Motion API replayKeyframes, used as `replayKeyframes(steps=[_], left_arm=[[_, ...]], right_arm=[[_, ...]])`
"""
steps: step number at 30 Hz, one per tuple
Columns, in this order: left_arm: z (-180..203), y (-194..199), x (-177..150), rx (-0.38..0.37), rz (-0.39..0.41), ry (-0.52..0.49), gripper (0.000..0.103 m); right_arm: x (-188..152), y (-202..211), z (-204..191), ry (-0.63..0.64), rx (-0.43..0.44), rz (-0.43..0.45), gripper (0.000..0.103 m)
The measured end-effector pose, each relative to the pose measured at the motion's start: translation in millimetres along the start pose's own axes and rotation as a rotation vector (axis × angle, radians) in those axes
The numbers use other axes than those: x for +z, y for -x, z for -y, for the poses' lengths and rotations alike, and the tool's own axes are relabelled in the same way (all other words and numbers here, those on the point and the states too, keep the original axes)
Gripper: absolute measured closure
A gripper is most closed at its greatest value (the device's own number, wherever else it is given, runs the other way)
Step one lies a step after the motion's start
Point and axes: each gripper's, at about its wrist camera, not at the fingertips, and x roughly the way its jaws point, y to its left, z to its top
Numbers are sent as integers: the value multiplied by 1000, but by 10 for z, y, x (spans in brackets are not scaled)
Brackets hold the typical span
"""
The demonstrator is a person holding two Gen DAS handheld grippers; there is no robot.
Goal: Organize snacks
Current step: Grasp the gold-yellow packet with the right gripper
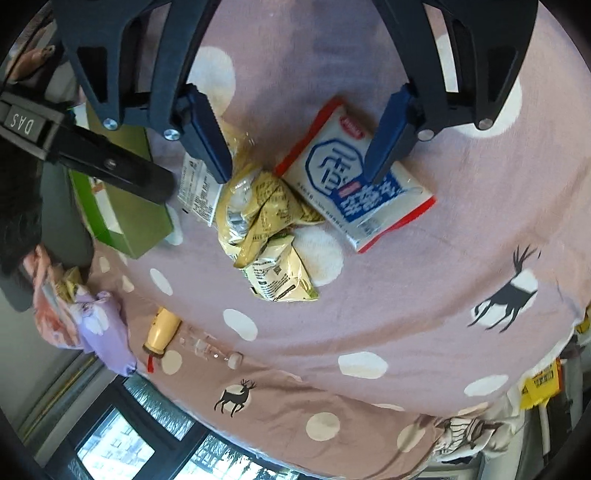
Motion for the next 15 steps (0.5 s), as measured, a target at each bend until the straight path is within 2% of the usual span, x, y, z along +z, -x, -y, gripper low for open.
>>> replayKeyframes(steps=[2, 4, 6, 7, 8, 9, 11, 15], left_arm=[[33, -69, 49, -34, -9, 15, 41], [66, -167, 99, -74, -25, 1, 45], [80, -325, 138, -74, -60, -7, 57], [71, -377, 149, -69, -73, -1, 60], [65, -427, 166, -78, -79, 8, 67], [75, -461, 177, -87, -88, 5, 68], [116, -480, 183, -98, -87, -17, 74], [208, -438, 198, -113, -87, -36, 77]], right_arm=[[36, -42, -8, 3, 24, -12, 26], [154, -257, -45, -13, 105, -61, 28], [220, -459, -63, -12, 129, -93, 28], [228, -544, -59, -10, 129, -116, 29], [241, -662, -42, -17, 136, -149, 36], [246, -721, -10, -33, 143, -158, 38], [251, -772, 28, -50, 148, -161, 51], [223, -665, 85, -68, 181, -112, 52]])
